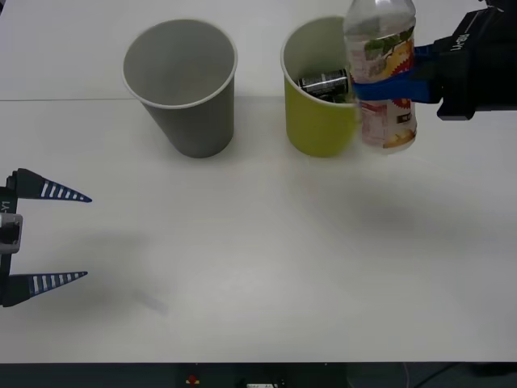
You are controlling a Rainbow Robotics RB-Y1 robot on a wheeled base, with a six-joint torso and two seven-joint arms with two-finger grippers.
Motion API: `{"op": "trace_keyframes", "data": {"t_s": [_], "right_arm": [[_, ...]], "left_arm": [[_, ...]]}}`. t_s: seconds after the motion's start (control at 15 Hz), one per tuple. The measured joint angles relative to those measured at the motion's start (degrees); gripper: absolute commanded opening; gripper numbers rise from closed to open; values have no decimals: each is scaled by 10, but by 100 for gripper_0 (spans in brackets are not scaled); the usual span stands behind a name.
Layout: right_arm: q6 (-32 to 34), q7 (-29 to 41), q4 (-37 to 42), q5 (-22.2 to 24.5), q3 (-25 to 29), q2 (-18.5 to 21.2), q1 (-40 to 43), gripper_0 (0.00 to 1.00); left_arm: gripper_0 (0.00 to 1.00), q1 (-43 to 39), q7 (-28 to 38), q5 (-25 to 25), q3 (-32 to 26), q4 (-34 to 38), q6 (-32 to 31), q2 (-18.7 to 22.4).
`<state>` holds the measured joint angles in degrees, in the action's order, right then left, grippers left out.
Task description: Put the can into the green bin and the plastic bottle into the gray bin
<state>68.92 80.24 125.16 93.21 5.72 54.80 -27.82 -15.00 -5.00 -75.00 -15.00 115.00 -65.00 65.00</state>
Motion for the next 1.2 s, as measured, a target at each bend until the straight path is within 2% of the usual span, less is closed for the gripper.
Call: {"op": "trace_keyframes", "data": {"t_s": [0.27,0.53,0.8,1.2], "right_arm": [[0,0,-49,23,-74,-32,-94,0],[6,0,-116,96,-155,-83,-196,0],[6,0,-215,154,-219,-153,-295,0],[0,-20,-367,234,-276,-267,-405,0]], "left_arm": [[100,0,0,0,0,0,0,0],[100,0,0,0,0,0,0,0],[100,0,0,0,0,0,0,0],[100,0,0,0,0,0,0,0]]}}
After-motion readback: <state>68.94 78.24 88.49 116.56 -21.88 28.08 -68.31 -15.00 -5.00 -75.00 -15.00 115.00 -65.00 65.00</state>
